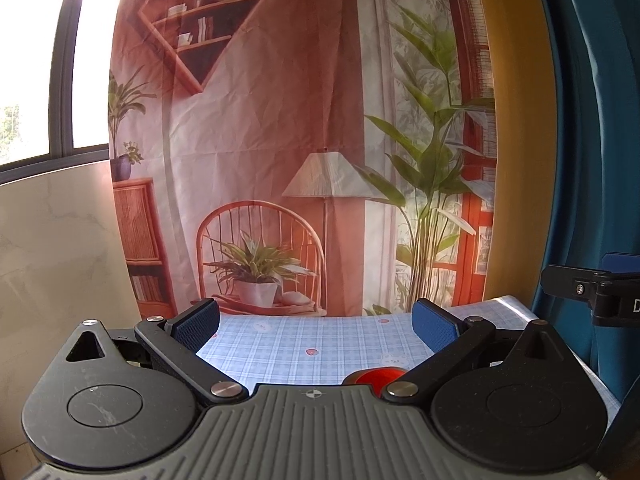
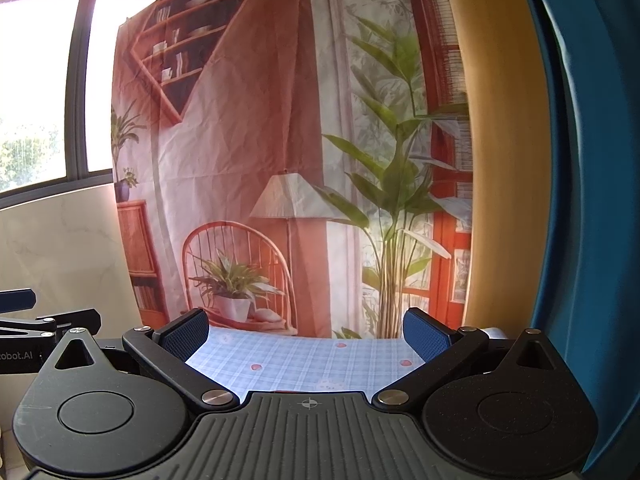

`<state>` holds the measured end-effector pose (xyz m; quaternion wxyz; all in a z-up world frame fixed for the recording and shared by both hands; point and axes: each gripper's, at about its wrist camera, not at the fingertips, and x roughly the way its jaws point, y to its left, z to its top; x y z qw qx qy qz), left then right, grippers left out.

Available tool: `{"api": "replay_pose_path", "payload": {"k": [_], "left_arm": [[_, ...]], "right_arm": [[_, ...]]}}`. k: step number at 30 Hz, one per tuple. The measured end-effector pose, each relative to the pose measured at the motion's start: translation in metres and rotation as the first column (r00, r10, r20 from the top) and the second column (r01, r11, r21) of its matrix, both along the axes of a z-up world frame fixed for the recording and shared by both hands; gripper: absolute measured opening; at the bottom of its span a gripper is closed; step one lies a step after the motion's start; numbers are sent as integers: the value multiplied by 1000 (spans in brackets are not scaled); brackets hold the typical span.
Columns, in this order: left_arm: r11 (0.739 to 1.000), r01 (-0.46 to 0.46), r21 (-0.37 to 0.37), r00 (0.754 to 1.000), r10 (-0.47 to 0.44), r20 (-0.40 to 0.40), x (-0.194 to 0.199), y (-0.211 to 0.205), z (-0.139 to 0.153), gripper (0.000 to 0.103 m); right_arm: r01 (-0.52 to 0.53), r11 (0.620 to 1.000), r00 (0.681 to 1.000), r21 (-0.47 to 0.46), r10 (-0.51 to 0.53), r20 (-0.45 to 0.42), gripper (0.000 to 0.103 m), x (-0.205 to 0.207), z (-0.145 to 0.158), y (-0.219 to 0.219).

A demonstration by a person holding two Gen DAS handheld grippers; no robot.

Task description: Organize plates and bowls

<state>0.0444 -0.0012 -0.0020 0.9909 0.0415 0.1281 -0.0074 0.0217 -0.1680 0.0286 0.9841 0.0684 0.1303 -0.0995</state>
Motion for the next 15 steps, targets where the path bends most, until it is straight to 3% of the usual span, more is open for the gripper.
{"api": "replay_pose_path", "payload": {"k": [15], "left_arm": [[1000,-12,-11,1000,12,-5,2,4,0,103]], "right_arm": [[2,1000,1000,-2,-2,-9,103,3,-3,1]]}}
